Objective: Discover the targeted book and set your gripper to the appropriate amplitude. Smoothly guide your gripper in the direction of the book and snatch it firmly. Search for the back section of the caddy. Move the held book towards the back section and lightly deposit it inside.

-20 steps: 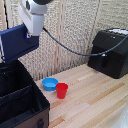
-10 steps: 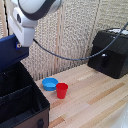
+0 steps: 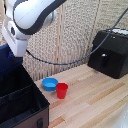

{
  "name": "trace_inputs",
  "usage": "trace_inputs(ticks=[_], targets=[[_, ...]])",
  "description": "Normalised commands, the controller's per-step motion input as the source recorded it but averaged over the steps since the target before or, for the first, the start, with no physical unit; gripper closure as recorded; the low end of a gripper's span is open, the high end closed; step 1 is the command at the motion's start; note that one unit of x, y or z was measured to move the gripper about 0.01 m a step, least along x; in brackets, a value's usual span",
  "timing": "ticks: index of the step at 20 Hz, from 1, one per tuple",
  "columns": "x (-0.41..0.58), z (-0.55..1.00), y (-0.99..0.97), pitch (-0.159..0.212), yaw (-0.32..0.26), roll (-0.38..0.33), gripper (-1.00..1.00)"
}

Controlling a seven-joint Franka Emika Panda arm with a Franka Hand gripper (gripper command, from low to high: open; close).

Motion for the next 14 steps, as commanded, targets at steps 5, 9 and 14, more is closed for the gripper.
trace_inputs(ticks=[5,9,14], targets=[[0.097,0.21,0.41,-0.022,-0.102,-0.059,-1.00],[0.001,0.22,0.45,-0.007,-0.127,-0.078,-1.00],[0.055,0.35,0.25,0.031,-0.081,-0.051,-1.00]])
